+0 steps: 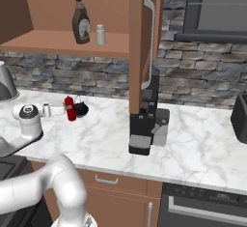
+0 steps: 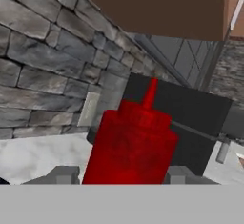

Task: There are various items on the counter. Only move the condiments/shakers into the cabinet.

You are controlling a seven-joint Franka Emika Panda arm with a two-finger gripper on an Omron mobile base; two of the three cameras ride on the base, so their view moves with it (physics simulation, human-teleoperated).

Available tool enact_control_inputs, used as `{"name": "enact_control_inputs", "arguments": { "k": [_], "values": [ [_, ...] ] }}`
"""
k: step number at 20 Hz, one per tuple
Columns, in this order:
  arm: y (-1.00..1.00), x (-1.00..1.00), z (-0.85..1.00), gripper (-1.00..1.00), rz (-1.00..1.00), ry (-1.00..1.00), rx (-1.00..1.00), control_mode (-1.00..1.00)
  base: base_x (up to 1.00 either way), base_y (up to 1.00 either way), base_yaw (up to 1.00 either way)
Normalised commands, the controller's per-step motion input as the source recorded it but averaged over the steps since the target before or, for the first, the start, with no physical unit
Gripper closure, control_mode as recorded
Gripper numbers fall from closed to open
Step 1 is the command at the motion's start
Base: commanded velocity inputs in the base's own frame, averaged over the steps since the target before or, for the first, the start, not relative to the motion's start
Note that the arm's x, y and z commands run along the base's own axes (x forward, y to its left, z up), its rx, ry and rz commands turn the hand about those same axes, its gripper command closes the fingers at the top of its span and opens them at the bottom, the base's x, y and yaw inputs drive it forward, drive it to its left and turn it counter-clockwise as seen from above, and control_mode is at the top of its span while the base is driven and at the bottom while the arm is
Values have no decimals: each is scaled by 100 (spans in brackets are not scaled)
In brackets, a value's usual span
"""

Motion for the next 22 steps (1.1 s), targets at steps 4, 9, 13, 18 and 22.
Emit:
{"name": "enact_control_inputs", "arguments": {
  "k": [4,9,13,18,22],
  "values": [
    [23,-49,100,100,13,2,0,-100,0,0,0],
    [31,-47,100,100,24,0,-1,-100,0,0,0],
    [37,-26,96,100,37,1,0,-100,0,0,0],
    [22,-29,92,100,46,0,-1,-100,0,0,0],
    [16,-33,67,100,30,-10,0,-100,0,0,0]
  ]
}}
